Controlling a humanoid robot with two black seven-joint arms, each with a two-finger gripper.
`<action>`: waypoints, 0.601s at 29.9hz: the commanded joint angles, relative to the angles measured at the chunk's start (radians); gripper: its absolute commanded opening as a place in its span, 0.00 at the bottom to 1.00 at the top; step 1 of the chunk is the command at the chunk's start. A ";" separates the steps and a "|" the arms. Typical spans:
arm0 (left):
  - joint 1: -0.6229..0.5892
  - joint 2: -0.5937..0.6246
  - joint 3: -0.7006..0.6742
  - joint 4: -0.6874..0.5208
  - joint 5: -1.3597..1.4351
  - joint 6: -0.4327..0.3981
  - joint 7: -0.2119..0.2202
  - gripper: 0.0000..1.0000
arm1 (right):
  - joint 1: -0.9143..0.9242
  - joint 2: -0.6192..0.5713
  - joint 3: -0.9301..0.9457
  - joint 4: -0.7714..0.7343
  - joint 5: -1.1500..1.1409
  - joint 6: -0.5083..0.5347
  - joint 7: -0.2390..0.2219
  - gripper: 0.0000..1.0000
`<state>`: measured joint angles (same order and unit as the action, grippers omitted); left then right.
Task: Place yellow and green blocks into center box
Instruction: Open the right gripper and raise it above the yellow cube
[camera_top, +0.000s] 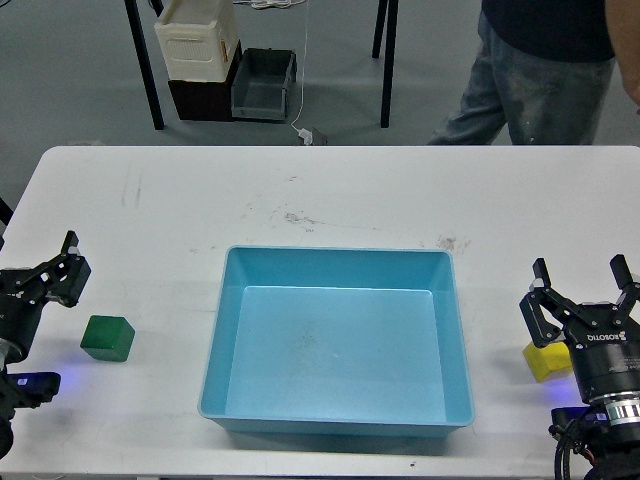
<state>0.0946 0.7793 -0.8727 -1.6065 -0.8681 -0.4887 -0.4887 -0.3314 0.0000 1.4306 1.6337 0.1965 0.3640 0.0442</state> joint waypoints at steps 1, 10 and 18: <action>0.001 0.000 -0.002 -0.001 0.000 0.000 0.000 1.00 | 0.000 0.000 0.004 0.002 0.001 0.003 0.000 1.00; -0.001 -0.003 -0.003 -0.003 0.000 0.000 0.000 1.00 | 0.008 0.000 0.034 -0.003 -0.011 0.041 -0.001 1.00; -0.001 -0.003 -0.003 -0.001 -0.002 0.000 0.000 1.00 | 0.083 -0.043 0.089 -0.005 -0.226 0.067 0.000 1.00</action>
<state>0.0936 0.7762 -0.8759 -1.6079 -0.8682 -0.4887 -0.4887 -0.2707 -0.0040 1.4863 1.6263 0.1137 0.4288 0.0433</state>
